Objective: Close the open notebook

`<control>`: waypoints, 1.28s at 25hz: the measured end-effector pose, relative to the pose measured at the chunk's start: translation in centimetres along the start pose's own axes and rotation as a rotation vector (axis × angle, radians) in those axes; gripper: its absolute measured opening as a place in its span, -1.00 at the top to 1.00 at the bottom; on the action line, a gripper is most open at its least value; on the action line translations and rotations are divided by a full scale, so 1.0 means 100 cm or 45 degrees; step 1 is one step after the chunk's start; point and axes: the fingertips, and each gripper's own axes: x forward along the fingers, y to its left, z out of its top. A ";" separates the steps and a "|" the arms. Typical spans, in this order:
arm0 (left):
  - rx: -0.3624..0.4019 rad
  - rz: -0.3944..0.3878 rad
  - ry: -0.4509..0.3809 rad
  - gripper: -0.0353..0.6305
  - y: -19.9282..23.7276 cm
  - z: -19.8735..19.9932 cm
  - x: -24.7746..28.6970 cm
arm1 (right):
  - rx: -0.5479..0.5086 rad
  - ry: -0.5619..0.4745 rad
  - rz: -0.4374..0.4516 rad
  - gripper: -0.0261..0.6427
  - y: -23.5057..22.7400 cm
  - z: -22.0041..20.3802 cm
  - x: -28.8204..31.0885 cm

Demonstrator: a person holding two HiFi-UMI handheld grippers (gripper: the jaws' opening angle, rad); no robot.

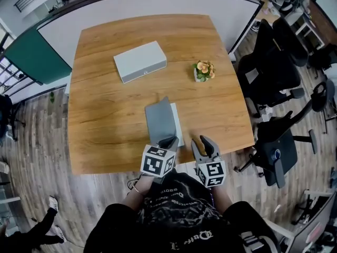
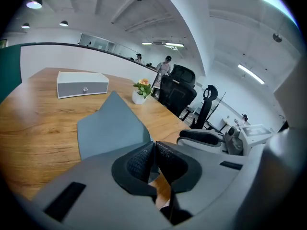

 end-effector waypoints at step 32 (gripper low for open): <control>0.048 0.046 0.279 0.53 -0.007 -0.051 0.094 | 0.000 0.021 0.041 0.49 -0.033 -0.014 -0.007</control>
